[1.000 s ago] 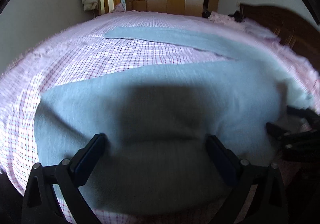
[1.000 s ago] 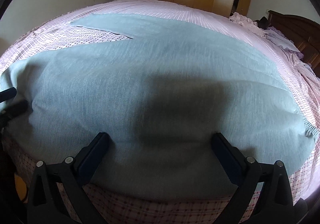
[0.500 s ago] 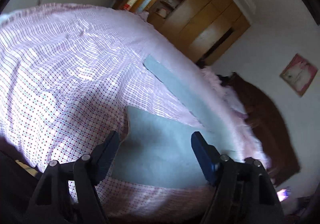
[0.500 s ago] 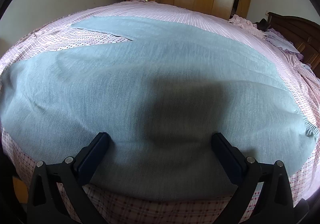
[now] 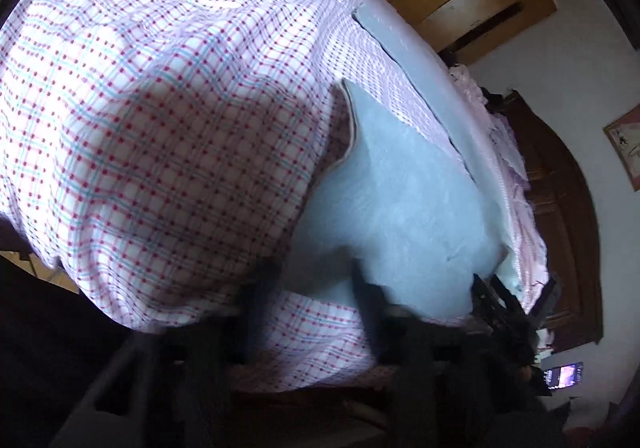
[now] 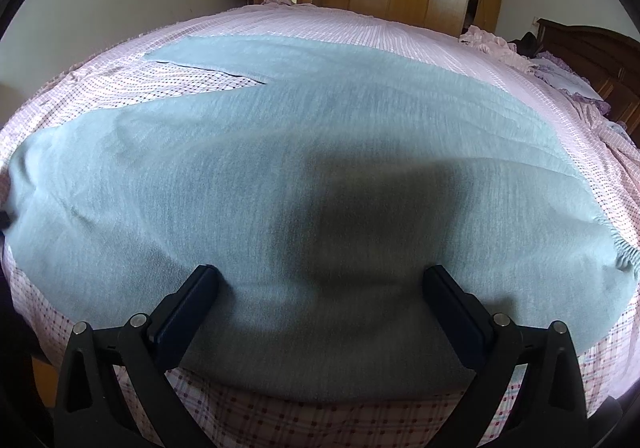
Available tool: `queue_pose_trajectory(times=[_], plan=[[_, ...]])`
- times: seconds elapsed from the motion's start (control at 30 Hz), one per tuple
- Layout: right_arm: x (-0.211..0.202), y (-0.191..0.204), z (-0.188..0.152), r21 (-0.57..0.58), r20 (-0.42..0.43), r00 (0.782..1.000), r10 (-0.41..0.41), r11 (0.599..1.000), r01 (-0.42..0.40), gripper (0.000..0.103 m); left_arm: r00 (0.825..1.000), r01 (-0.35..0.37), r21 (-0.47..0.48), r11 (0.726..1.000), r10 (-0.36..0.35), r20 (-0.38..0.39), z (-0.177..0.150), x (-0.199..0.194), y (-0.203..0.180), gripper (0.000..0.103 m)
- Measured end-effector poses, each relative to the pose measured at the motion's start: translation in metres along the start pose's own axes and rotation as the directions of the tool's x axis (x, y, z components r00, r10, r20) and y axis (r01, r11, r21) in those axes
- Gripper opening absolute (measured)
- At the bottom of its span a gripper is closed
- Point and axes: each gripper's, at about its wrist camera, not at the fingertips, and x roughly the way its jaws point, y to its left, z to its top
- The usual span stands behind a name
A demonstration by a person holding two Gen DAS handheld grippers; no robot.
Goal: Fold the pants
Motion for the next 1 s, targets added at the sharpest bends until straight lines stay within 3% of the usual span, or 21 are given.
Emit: queue_pose_trajectory(times=[0.03,0.27,0.47,0.53,0.63,0.67,0.77,0.8,0.87,1.0], plan=[[-0.001,-0.001,0.000,0.002,0.002,1.000,0.008,1.000,-0.008,0.099,1.000,0.001,0.002,1.000,-0.001,0.006,-0.004,-0.002,0.001,0.005],[-0.012,-0.028,0.007,0.149,0.051,0.992,0.116,0.981,-0.122,0.099,0.993,0.064,0.025,0.998,-0.066,0.100,-0.010,-0.015,0.005,0.003],[-0.031,-0.043,0.014,0.136,0.085,0.996,0.015,0.990,-0.026,0.098,0.955,0.203,0.050,0.978,-0.209,0.212,-0.003,-0.044,0.004,0.002],[-0.040,-0.070,0.016,0.237,0.091,0.995,0.029,0.970,-0.050,0.098,0.950,0.208,0.061,0.976,-0.216,0.226,-0.004,-0.049,0.003,0.002],[-0.050,-0.127,0.010,0.446,0.092,0.991,0.096,0.886,-0.127,0.098,0.947,0.213,0.061,0.975,-0.221,0.233,-0.005,-0.053,0.004,0.002],[-0.053,-0.148,0.006,0.497,0.095,0.992,0.086,0.859,-0.123,0.098,0.947,0.213,0.060,0.975,-0.221,0.234,-0.004,-0.051,0.002,0.002],[-0.060,-0.188,-0.004,0.539,0.035,0.996,-0.079,0.841,0.048,0.098,0.943,0.219,0.056,0.974,-0.226,0.243,-0.005,-0.055,0.006,0.002],[-0.059,-0.198,-0.007,0.523,-0.030,0.988,-0.154,0.840,0.147,0.098,0.944,0.217,0.054,0.975,-0.223,0.244,-0.008,-0.052,-0.003,0.002],[-0.058,-0.210,-0.011,0.495,-0.100,0.965,-0.243,0.829,0.260,0.095,0.946,0.208,0.048,0.977,-0.213,0.244,-0.010,-0.052,-0.003,0.002],[-0.063,-0.232,-0.019,0.571,-0.107,0.962,-0.252,0.776,0.267,0.095,0.955,0.184,0.035,0.982,-0.187,0.231,-0.010,-0.048,-0.009,0.003]])
